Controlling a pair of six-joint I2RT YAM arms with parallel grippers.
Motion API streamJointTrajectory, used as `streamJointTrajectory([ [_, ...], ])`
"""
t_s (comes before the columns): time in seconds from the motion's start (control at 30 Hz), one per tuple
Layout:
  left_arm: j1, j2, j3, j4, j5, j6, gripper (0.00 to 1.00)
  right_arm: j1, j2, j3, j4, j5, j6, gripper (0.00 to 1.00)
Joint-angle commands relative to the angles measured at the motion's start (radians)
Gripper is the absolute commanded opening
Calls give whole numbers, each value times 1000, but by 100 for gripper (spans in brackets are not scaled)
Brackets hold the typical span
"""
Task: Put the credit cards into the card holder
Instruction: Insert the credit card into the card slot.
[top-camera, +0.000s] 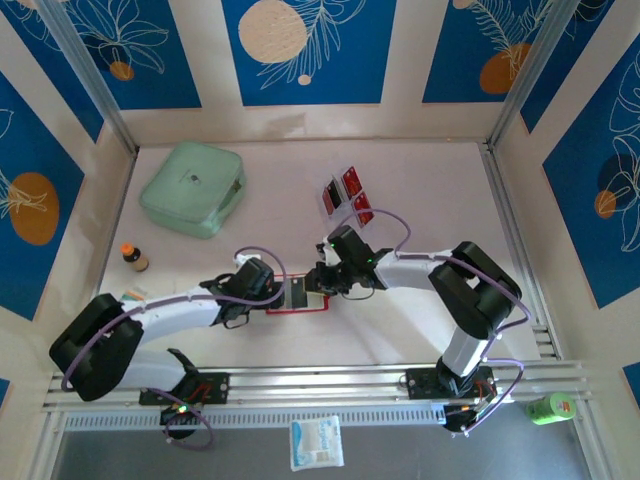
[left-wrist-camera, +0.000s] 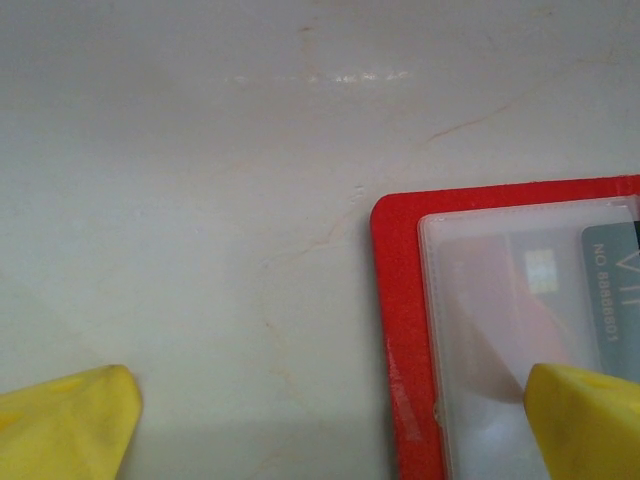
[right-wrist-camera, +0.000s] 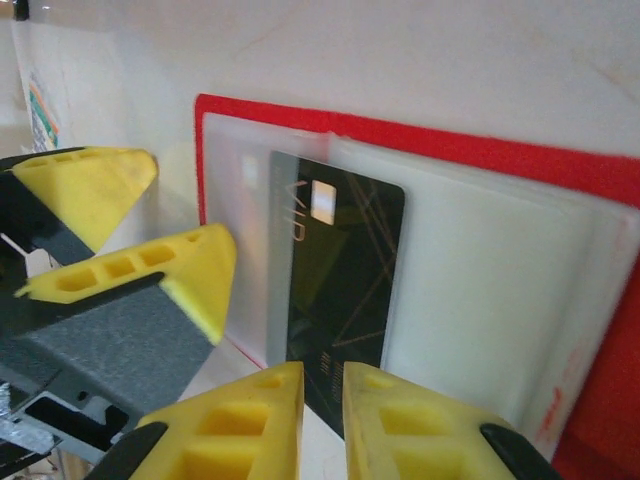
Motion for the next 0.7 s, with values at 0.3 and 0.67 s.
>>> streamJointTrajectory([
  [0.3,-2,-50,-55,-87,-47,-30,100,26,65,125,-132,12,-74,6],
  [0.67,-1,-23,-62,-58,-36,-35,100,78,153,223,-274,83,-101,0],
])
